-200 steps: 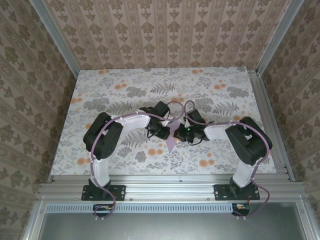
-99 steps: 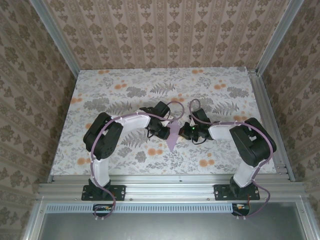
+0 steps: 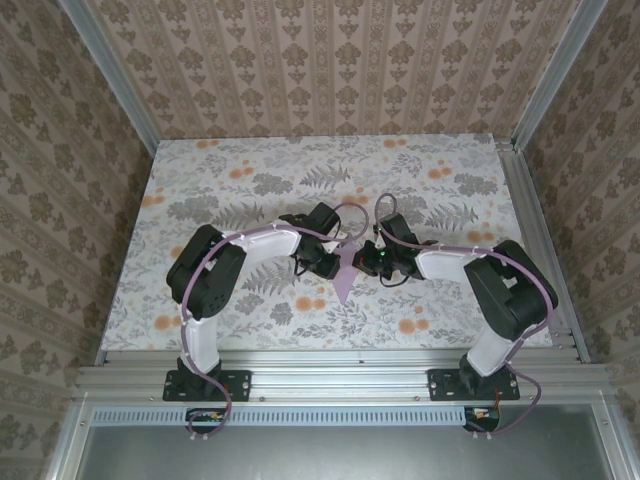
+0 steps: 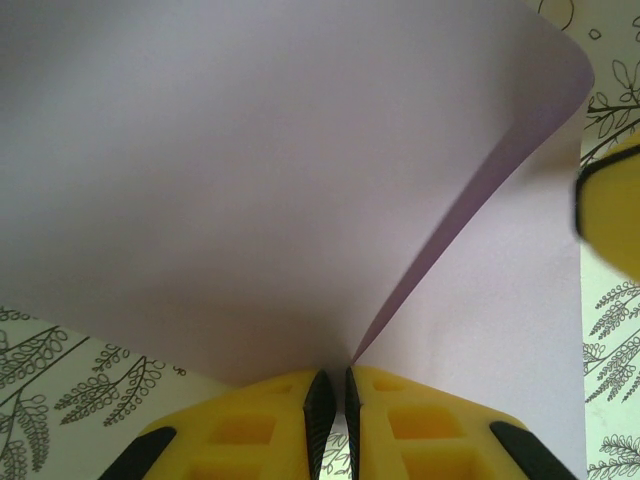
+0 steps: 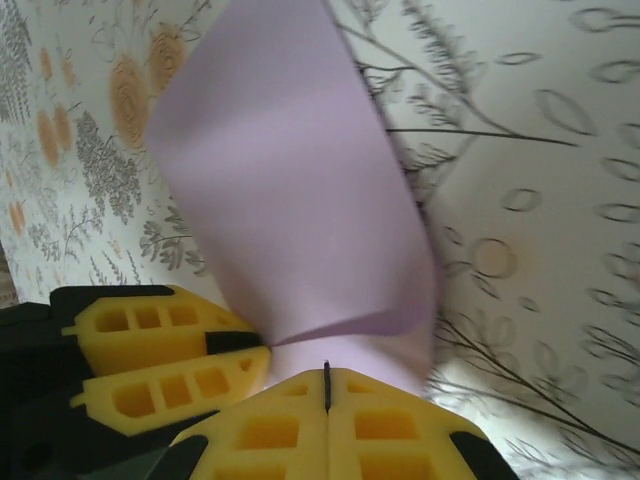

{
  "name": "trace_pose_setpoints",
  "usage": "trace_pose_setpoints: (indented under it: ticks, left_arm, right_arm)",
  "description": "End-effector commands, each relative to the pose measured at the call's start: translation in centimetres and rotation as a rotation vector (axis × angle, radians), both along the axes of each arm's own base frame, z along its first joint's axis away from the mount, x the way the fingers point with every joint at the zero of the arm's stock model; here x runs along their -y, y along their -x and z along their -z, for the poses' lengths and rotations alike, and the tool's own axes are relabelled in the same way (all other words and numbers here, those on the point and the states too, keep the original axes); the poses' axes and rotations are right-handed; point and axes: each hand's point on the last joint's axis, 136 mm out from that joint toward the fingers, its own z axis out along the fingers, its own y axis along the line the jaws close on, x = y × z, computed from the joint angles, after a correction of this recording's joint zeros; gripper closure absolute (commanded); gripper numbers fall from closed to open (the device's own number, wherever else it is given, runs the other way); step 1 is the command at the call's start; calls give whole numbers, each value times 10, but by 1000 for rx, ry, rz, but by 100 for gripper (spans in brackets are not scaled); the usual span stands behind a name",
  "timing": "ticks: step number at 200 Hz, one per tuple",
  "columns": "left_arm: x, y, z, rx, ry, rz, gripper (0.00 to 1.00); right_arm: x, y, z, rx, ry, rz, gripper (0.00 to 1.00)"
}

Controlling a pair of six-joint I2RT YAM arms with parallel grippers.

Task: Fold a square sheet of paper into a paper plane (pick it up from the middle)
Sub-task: Third fold the triangle at the center of the table.

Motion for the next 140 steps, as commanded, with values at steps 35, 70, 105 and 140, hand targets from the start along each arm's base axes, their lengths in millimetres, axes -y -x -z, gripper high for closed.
trace_pose_setpoints:
  ticks: [35, 70, 105, 140]
  left_arm:
    - [-60, 30, 62, -98, -271, 7, 82]
    - [-61, 31, 64, -104, -274, 8, 82]
    - [-62, 32, 64, -105, -278, 11, 83]
    - [-61, 32, 63, -103, -275, 10, 82]
  right_arm:
    - [12, -6, 26, -42, 82, 12, 100]
    - [32, -9, 38, -64, 131, 52, 100]
    - [49, -9, 42, -77, 186, 82, 100]
    - [56, -14, 36, -63, 191, 99, 100]
